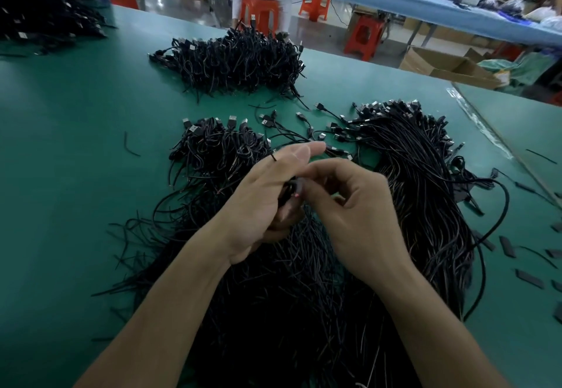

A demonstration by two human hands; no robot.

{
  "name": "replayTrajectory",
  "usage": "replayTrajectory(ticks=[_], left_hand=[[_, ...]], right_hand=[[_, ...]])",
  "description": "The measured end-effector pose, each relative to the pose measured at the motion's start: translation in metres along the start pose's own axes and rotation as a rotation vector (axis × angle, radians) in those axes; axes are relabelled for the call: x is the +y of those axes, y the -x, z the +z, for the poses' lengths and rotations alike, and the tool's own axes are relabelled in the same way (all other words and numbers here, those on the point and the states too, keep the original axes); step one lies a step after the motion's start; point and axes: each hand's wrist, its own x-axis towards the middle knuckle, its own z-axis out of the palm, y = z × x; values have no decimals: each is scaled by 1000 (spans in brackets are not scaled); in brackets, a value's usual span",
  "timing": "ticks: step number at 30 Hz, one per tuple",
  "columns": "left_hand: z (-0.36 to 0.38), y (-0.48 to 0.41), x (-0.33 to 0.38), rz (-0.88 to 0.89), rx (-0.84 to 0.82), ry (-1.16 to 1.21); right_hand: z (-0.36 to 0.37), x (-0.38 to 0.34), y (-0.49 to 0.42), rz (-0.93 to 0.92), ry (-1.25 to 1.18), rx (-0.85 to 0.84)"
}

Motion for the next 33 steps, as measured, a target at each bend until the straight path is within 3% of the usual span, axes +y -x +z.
replayTrajectory(ticks=[3, 8, 11, 14, 17, 22, 25, 30, 33], left_hand=[[1, 1, 0, -10, 45, -44], [4, -2, 1, 40, 93, -27], [3, -5, -1, -10, 107, -9], [4, -4, -4, -19, 12, 19], [4, -8, -6, -88, 46, 43], [4, -6, -3, -73, 34, 130], [6, -2, 0, -57, 79, 124], [6, -5, -1, -32, 209, 196], [6, -5, -1, -29, 263, 195]], right_hand=[[-1, -5, 2, -12, 37, -72], [-11, -14, -1, -141, 327, -177], [-16, -18, -3, -156, 329, -264], [-17, -16, -2, -130, 343, -206], [-16, -13, -2, -85, 380, -159], [-14, -13, -1, -107, 334, -262], [-11, -11, 1, -153, 281, -212], [-7, -2, 4, -135, 350, 14], [-3, 0, 6, -135, 428, 10]])
